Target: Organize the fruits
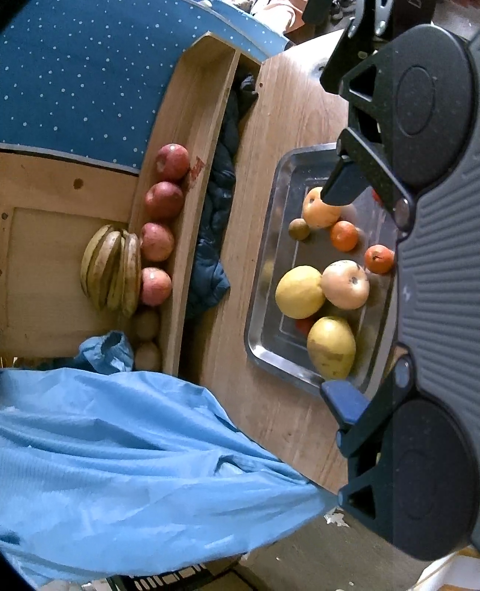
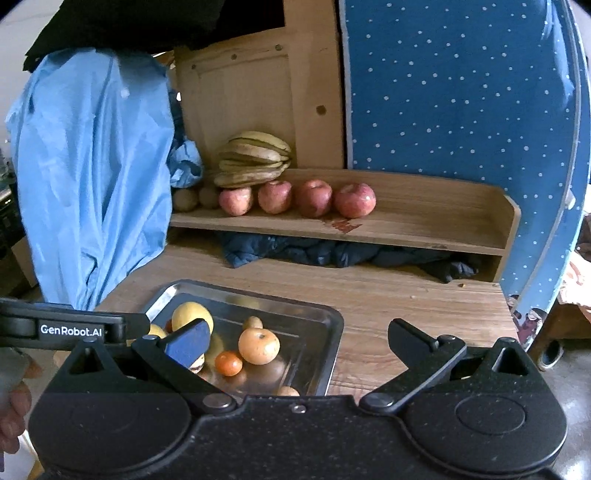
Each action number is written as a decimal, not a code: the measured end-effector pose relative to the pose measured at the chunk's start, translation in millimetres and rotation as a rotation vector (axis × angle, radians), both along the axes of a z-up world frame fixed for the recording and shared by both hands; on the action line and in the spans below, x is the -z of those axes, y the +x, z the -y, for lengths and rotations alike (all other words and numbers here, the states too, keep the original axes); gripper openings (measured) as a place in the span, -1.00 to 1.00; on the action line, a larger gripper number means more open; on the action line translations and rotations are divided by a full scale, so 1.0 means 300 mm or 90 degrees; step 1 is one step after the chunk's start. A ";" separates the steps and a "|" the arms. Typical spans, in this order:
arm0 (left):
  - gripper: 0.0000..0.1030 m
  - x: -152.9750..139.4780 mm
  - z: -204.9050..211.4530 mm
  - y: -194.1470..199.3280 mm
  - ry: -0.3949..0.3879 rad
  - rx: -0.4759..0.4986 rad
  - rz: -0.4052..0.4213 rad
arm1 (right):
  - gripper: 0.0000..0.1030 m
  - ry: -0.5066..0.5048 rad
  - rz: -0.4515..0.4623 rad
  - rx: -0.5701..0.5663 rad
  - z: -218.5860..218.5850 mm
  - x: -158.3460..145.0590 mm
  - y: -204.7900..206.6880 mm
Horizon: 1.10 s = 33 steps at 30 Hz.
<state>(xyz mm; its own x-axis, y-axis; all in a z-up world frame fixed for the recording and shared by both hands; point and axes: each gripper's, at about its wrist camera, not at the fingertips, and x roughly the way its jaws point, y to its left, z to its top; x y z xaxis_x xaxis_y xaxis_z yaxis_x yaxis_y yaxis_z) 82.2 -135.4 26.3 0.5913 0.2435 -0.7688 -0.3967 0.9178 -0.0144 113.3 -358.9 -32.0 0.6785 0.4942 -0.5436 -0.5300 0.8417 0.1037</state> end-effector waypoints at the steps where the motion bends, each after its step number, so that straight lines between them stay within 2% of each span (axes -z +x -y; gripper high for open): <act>1: 0.99 -0.001 0.004 -0.003 0.000 -0.004 0.001 | 0.99 0.000 0.001 -0.006 0.001 0.001 -0.001; 10: 0.99 0.002 0.004 -0.043 -0.004 -0.040 -0.002 | 0.99 0.006 0.005 -0.026 0.017 0.012 -0.006; 17: 0.99 -0.015 -0.031 -0.063 -0.010 -0.046 0.023 | 0.99 0.006 0.004 -0.020 0.017 0.006 -0.022; 24: 0.99 -0.030 -0.068 -0.076 -0.006 -0.022 0.044 | 0.99 0.016 0.021 0.002 0.008 -0.014 -0.048; 33: 0.99 -0.022 -0.131 -0.134 -0.006 0.017 0.056 | 0.99 0.030 0.030 0.066 -0.011 -0.017 -0.119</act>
